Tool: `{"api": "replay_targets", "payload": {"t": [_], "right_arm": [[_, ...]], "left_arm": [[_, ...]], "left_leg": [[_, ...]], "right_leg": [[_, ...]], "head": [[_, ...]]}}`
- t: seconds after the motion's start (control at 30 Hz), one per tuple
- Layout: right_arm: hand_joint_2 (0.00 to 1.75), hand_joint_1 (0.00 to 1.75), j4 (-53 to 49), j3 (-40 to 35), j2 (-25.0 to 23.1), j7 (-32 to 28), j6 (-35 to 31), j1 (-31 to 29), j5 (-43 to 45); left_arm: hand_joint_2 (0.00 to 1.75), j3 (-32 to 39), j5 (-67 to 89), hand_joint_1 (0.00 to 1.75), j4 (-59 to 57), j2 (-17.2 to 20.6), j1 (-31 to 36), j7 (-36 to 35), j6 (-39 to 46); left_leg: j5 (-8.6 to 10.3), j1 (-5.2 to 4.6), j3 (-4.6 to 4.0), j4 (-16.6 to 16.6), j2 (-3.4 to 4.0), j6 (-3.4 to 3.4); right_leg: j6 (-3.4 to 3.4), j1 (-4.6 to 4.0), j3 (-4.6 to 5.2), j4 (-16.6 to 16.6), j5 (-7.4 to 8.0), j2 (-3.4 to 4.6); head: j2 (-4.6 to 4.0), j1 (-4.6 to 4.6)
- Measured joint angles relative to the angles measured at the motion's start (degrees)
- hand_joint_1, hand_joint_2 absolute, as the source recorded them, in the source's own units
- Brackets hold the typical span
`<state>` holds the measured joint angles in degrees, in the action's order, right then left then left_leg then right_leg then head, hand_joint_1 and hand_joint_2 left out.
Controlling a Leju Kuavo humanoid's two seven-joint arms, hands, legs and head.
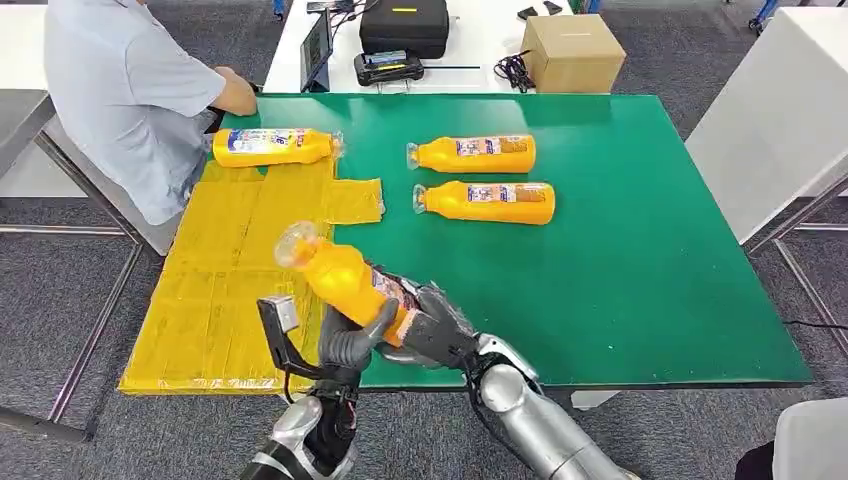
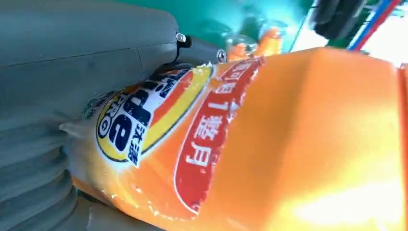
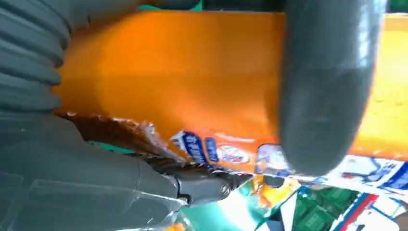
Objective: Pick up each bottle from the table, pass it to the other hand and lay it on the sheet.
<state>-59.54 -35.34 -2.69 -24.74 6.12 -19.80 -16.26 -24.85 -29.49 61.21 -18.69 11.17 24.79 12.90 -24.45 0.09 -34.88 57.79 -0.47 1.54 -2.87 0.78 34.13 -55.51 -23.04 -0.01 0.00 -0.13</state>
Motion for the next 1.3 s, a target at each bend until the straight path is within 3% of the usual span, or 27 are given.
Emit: {"api": "replay_targets", "payload": {"t": [0.37,0.73,0.87,1.03,1.3], "right_arm": [[1.75,0.00,0.1,-0.6,-0.8,-0.6,-2.2,-0.5,-1.5],[1.75,0.00,-4.3,-0.4,-0.4,-1.9,-19.5,4.4,-13.8],[1.75,0.00,-6.3,-0.3,0.0,-2.1,-21.0,5.4,-14.9],[1.75,0.00,-9.2,0.0,0.2,-2.1,-31.8,6.3,-22.5],[1.75,0.00,-11.9,0.4,0.9,-1.6,-31.8,7.2,-19.9]], "left_arm": [[1.75,0.8,0.5,1.75,3.8,0.5,-2.1,1.0,-0.2],[1.75,2.2,0.8,1.75,3.8,1.0,-0.7,-0.1,5.7],[1.75,2.6,0.2,1.75,3.2,1.1,0.1,-0.4,5.6],[1.75,3.3,-1.2,1.75,1.8,1.3,1.2,-1.4,6.7],[1.75,3.0,9.1,1.75,-2.4,2.0,4.8,2.3,13.9]], "left_leg": [[0.00,0.00,0.01,0.0,0.01,0.00],[0.00,0.00,-0.05,0.0,-0.01,0.00],[0.00,0.00,-0.03,0.0,-0.01,0.00],[0.00,0.00,-0.04,0.0,0.01,0.00],[0.00,0.00,-0.04,0.0,-0.02,0.00]], "right_leg": [[0.00,0.00,0.01,0.0,0.00,0.01],[0.00,0.01,0.03,0.0,0.00,-0.01],[0.00,0.00,0.03,0.0,0.00,-0.01],[0.00,0.00,0.03,0.0,0.00,0.00],[0.00,0.00,0.02,0.0,0.00,-0.01]], "head": [[0.00,-0.02],[0.00,0.04],[0.00,0.00],[0.00,0.02],[0.00,0.02]]}}
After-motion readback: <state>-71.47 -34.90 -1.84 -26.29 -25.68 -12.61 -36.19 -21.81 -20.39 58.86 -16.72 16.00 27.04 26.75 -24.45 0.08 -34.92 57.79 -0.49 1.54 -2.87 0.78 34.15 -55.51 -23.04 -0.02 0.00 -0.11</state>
